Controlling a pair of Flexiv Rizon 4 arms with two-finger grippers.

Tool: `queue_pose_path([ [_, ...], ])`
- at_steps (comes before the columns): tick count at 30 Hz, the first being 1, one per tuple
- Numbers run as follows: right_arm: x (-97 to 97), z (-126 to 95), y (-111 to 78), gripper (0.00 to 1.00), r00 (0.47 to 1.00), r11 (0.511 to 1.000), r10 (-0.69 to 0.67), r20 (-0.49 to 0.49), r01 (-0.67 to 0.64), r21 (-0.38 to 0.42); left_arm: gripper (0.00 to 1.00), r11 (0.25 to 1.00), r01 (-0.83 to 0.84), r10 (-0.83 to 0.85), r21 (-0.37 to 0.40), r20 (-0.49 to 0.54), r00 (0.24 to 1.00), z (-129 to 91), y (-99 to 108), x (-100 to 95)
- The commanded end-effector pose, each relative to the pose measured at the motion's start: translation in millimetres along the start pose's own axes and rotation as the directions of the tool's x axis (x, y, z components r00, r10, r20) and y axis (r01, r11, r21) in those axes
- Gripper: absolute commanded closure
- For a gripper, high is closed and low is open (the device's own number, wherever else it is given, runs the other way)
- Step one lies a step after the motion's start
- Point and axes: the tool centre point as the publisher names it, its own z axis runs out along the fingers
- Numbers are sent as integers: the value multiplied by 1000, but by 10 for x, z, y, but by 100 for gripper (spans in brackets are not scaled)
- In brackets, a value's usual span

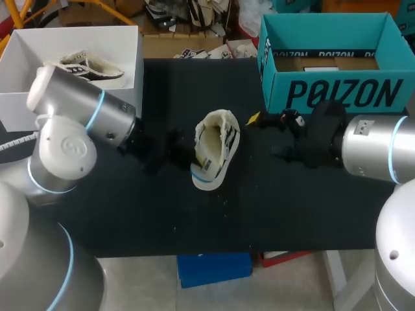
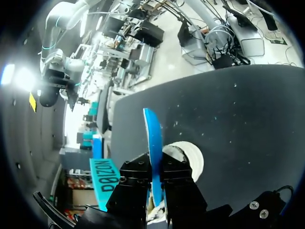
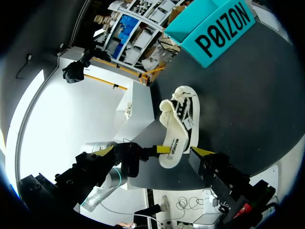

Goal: Take the shoe out of the shoebox, open the shoe tongue, remove and reinsert the insole, then place the shoe into the shoebox

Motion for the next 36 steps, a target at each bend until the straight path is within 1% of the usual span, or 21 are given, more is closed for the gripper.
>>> queue_pose_path([
  [1,-53,-29,19,0,1000,999,9,-11,-9,33,100,1000,-7,7,-5,-6,1000,56,78,-27],
  [5,-53,-29,19,0,1000,999,9,-11,-9,33,100,1000,-13,13,-5,4,1000,48,92,-62],
  [8,-53,-29,19,0,1000,999,9,-11,-9,33,100,1000,-18,18,6,13,1000,28,45,-84],
  [10,-53,-29,19,0,1000,999,9,-11,-9,33,100,999,-33,33,17,3,999,29,19,-62],
  [14,-53,-29,19,0,1000,999,9,-11,-9,33,100,998,-55,55,3,-42,998,72,66,43],
  [15,-53,-29,19,0,1000,999,9,-11,-9,33,57,998,-58,58,1,-50,997,85,81,63],
  [16,-53,-29,19,0,1000,999,9,-11,-9,33,51,998,-59,59,0,-53,997,90,91,70],
  [20,-53,-29,19,0,1000,999,9,-11,-9,33,51,995,-88,85,-37,-77,993,122,204,100],
  [26,-53,-29,19,0,1000,999,9,-11,-9,33,52,986,-139,130,-89,-97,987,137,390,49],
  [30,-53,-29,19,0,1000,999,9,-11,-9,33,53,982,-151,139,-113,-108,984,176,497,38],
  [36,-53,-29,19,0,1000,999,9,-11,-9,33,56,978,-162,145,-132,-131,981,259,591,57],
])
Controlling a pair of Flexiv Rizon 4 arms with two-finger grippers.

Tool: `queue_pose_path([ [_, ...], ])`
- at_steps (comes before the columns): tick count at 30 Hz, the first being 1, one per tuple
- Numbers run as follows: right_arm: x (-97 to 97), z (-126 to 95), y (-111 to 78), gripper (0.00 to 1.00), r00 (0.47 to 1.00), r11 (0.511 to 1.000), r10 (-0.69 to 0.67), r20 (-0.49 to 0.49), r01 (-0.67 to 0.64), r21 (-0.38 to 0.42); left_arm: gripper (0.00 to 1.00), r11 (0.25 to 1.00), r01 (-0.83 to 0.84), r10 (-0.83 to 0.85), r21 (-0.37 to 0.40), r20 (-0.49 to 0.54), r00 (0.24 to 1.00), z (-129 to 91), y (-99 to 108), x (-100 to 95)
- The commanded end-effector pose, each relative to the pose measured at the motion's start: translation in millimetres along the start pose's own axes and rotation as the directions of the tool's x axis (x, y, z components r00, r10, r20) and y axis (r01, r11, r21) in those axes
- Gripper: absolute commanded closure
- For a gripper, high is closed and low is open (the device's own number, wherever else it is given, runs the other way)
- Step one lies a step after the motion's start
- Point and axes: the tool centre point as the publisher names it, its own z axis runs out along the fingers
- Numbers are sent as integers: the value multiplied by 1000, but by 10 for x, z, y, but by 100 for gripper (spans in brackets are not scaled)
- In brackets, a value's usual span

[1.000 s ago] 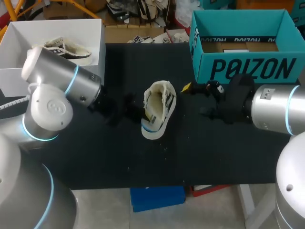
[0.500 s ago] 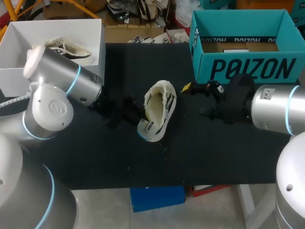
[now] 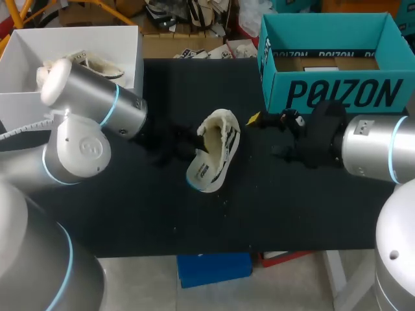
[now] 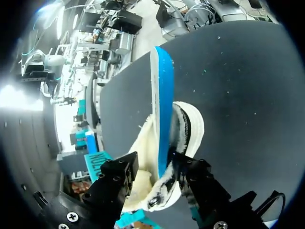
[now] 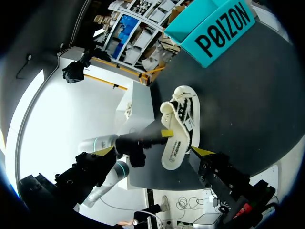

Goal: Take the shoe out of the shoebox, open the shoe tongue, remove and reinsert the insole, then place the shoe into the shoebox

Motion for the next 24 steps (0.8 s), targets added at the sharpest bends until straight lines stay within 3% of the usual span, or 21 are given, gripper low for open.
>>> queue_pose_path([
  [1,-53,-29,18,0,1000,999,9,-11,-9,33,56,1000,6,-7,-14,-19,1000,143,64,-11],
  [3,-53,-29,18,0,1000,999,9,-11,-9,33,61,1000,7,-7,-18,-21,1000,157,70,-14],
  [7,-53,-29,18,0,1000,999,9,-11,-9,33,100,1000,0,-1,-19,-28,1000,175,63,-26],
  [15,-53,-29,18,0,1000,999,9,-11,-9,33,100,1000,-2,3,1,-18,1000,55,-9,-19],
  [24,-53,-29,18,0,1000,999,9,-11,-9,33,100,997,57,-59,55,54,997,-141,-239,-77],
])
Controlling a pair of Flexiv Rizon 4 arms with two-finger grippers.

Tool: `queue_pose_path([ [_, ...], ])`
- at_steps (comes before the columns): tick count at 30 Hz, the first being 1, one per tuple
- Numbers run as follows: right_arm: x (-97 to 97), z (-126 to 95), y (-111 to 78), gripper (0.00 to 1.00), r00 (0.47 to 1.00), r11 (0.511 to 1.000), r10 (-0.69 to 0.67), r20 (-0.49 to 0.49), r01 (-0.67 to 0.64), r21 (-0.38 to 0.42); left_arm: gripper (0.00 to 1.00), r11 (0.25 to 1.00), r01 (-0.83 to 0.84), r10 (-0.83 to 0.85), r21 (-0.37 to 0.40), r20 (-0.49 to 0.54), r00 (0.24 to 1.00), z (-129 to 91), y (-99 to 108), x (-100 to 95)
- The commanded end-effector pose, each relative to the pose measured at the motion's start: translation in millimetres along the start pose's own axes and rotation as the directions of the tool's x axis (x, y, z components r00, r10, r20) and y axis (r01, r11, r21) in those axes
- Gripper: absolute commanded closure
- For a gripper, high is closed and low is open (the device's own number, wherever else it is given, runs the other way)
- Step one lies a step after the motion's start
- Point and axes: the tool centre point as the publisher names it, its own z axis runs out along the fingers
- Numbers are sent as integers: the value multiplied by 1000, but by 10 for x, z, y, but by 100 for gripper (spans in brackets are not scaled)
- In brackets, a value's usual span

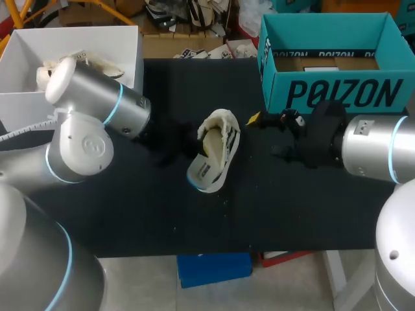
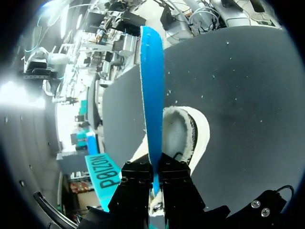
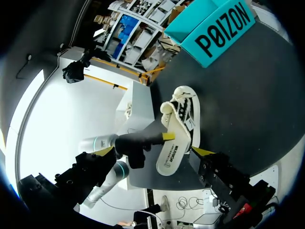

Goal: Take the shoe out of the shoebox, open the shoe tongue, remove and reinsert the insole, then place the shoe into the shoebox

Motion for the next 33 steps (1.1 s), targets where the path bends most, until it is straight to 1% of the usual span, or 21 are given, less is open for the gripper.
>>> queue_pose_path([
  [1,-53,-29,18,0,1000,999,9,-11,-9,33,100,1000,22,-23,14,30,999,-144,-140,27],
  [6,-53,-29,18,0,1000,999,9,-11,-9,33,100,997,66,-68,35,51,996,-164,-214,27],
  [9,-53,-29,18,0,1000,999,9,-11,-9,33,100,997,68,-69,32,49,996,-161,-227,39],
  [17,-53,-29,18,0,1000,999,9,-11,-9,33,100,996,87,-87,-15,39,995,-75,-112,70],
  [28,-53,-29,18,0,1000,999,9,-11,-9,33,100,994,106,-104,-34,43,994,55,-13,49],
  [33,-53,-29,18,0,1000,999,9,-11,-9,33,100,993,107,-105,-43,48,993,62,23,25],
])
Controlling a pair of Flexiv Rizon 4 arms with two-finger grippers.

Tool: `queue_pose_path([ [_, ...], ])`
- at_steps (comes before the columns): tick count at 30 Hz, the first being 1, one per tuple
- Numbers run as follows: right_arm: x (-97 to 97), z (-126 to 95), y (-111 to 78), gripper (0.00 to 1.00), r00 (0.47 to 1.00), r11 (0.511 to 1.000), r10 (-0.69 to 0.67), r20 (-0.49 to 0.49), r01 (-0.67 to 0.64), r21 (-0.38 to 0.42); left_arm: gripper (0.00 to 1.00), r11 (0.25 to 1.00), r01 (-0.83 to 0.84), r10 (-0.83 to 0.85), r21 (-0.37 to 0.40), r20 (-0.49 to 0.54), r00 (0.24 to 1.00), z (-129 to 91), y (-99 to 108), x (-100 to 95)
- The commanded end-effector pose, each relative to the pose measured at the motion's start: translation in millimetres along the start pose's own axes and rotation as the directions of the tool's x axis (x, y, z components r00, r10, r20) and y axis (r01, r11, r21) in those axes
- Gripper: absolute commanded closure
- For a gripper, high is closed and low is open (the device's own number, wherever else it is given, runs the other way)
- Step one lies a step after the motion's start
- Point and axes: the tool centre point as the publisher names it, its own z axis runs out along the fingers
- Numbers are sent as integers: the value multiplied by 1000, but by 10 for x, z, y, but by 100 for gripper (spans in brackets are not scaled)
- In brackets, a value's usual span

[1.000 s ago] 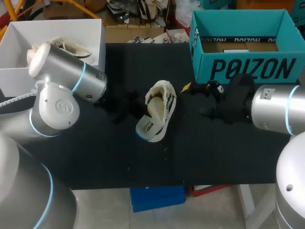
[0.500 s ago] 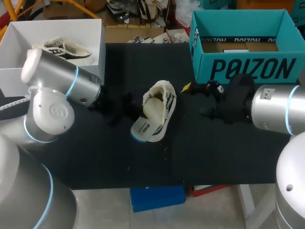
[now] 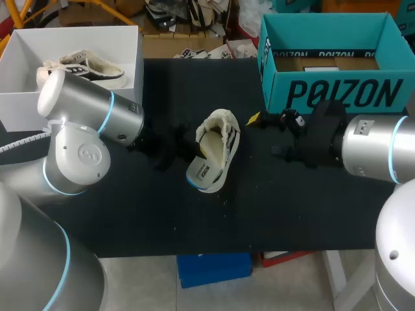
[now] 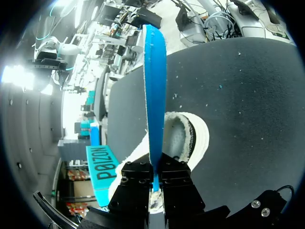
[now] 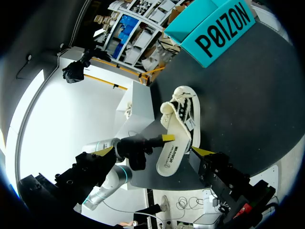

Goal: Take the shoe out of the shoebox, open the shoe tongue, remove and reinsert the insole, then place the shoe into the shoebox

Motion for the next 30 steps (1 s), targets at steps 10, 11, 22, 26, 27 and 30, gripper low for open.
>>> queue_pose_path([
  [10,-54,-29,18,0,1000,999,9,-11,-9,33,100,999,-11,11,43,10,1000,-84,-176,-134],
  [11,-54,-29,18,0,1000,999,9,-11,-9,33,100,999,-10,10,51,5,1000,-96,-204,-133],
  [22,-54,-29,18,0,1000,999,9,-11,-9,33,100,997,36,-33,64,-39,999,3,-245,14],
  [26,-54,-29,18,0,1000,999,9,-11,-9,33,100,998,40,-38,51,-35,999,34,-195,2],
  [27,-54,-29,18,0,1000,999,9,-11,-9,33,100,998,40,-38,48,-35,999,39,-185,-1],
  [30,-54,-29,18,0,1000,999,9,-11,-9,33,100,999,37,-36,33,-34,999,60,-126,-10],
])
